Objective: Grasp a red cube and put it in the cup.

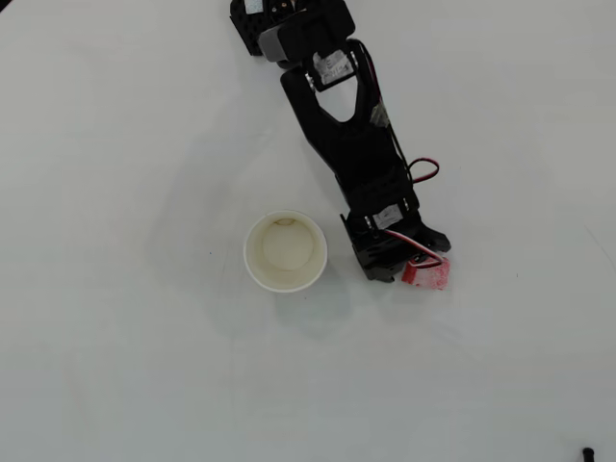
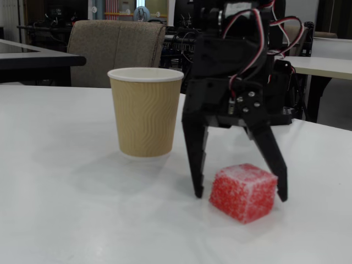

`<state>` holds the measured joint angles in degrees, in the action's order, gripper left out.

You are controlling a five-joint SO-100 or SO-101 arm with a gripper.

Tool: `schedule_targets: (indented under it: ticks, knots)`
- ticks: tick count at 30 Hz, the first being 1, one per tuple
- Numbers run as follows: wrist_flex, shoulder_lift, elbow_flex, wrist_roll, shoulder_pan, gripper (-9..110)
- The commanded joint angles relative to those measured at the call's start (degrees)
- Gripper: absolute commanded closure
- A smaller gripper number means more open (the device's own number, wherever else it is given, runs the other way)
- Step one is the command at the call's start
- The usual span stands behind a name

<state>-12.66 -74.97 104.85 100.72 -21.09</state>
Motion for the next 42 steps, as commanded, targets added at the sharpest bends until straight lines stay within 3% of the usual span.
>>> schedule_targets:
  ticks: [1,21,42]
  knots:
    - [-0.97,-2.02,-1.23,0.44,0.35,66]
    - [-3.78,-6.33,2.2,-0.35,-1.93,66]
    - [-2.29,1.67,-7.82,1.58,3.08,66]
